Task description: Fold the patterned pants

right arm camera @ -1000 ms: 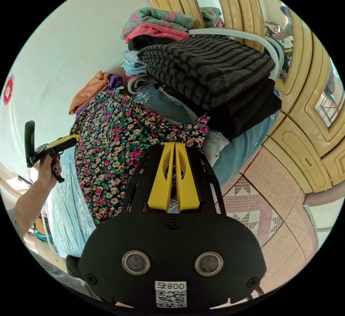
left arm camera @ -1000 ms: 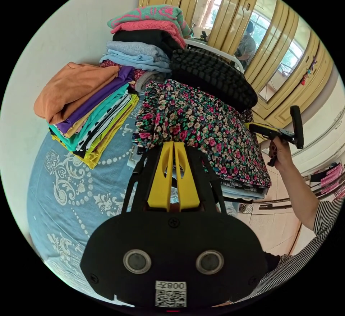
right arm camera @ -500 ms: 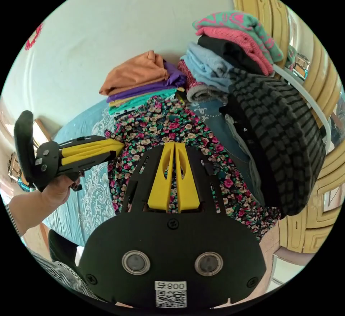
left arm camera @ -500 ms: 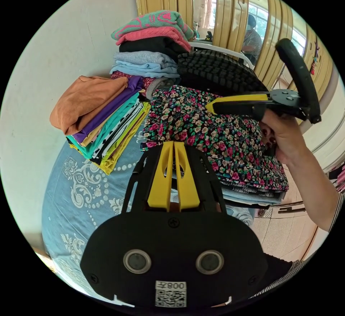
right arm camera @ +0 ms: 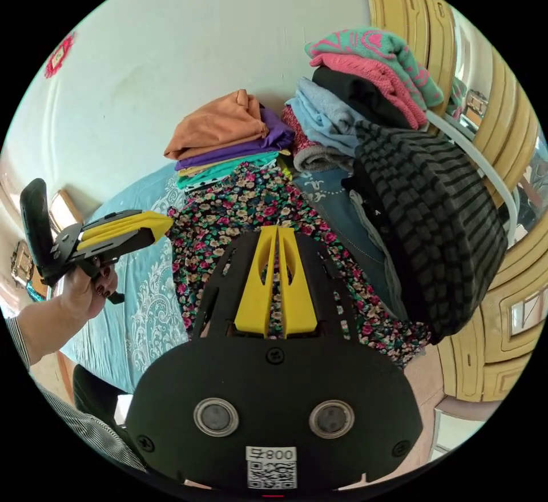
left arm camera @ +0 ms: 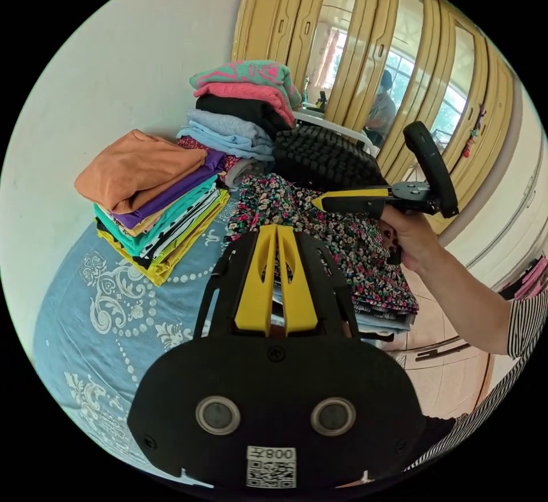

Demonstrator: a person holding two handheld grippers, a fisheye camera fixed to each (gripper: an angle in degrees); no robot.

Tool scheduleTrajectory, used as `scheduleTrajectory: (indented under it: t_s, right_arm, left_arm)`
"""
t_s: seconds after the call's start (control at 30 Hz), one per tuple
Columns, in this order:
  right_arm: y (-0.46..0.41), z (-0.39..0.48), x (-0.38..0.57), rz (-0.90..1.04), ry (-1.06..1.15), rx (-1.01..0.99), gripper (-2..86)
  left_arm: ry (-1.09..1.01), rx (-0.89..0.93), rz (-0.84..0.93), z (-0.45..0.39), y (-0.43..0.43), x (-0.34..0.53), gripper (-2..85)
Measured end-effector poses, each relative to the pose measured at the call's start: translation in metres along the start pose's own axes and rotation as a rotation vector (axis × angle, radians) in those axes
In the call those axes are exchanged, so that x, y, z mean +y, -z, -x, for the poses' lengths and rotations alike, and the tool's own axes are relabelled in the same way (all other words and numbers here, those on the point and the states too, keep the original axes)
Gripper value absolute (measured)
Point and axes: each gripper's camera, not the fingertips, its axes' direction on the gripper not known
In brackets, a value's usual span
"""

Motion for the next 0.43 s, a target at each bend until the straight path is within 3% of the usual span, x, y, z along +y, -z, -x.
scheduleTrajectory:
  t_s: [0.13, 0.43]
  right_arm:
    - [0.032, -0.028, -0.005, -0.117, -0.056, 0.154, 6.3]
    - [0.034, -0.068, -0.053, -0.077, -0.031, 0.422, 12.5]
  left_arm:
    - [0.020, 0.076, -0.059, 0.008, 0.033, 0.024, 0.1]
    - [0.088, 0.158, -0.014, 0.012, 0.078, 0.084, 0.1]
